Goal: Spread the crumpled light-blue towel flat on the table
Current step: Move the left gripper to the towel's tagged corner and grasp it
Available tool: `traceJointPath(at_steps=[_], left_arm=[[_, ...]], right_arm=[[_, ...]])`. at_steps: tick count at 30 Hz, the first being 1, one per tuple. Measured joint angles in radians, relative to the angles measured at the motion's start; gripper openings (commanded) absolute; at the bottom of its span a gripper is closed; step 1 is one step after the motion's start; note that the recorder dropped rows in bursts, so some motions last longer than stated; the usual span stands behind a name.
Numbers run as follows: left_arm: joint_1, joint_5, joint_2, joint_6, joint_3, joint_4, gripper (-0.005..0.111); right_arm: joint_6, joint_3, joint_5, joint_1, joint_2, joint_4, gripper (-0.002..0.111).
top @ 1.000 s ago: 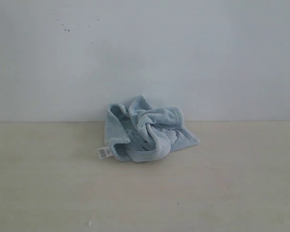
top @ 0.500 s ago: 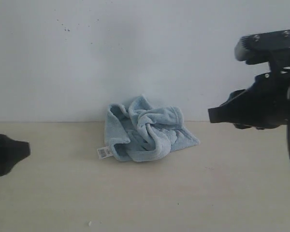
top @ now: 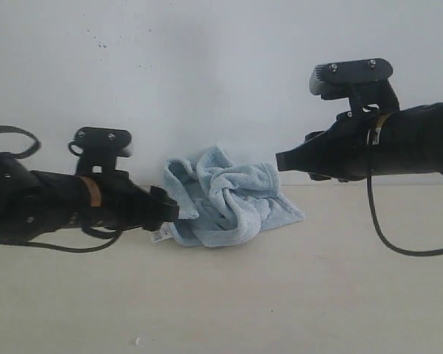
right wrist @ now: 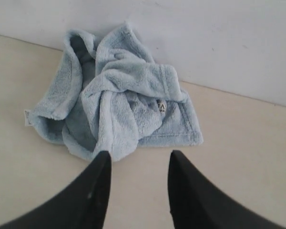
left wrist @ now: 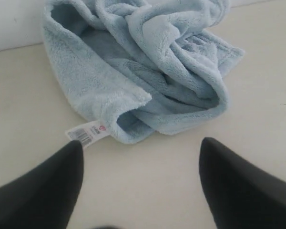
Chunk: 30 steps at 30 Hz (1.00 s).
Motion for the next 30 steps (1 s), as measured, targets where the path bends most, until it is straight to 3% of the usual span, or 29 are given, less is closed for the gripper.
traceJointPath(at_steps=[12, 24, 28, 30], left_arm=[[-0.002, 0.053, 0.327, 0.095, -0.358, 0.018, 0.065], [-0.002, 0.071, 0.455, 0.141, -0.456, 0.064, 0.065], [-0.002, 0.102, 0.497, 0.141, -0.529, 0.068, 0.050], [-0.002, 0.112, 0.524, 0.141, -0.559, 0.070, 0.035]], right_arm=[[-0.035, -0.093, -0.002, 0.000, 0.000, 0.000, 0.039], [-0.044, -0.100, -0.004, 0.000, 0.000, 0.000, 0.039], [-0.046, -0.100, -0.005, 0.000, 0.000, 0.000, 0.039], [-0.046, -0.100, -0.005, 0.000, 0.000, 0.000, 0.039]])
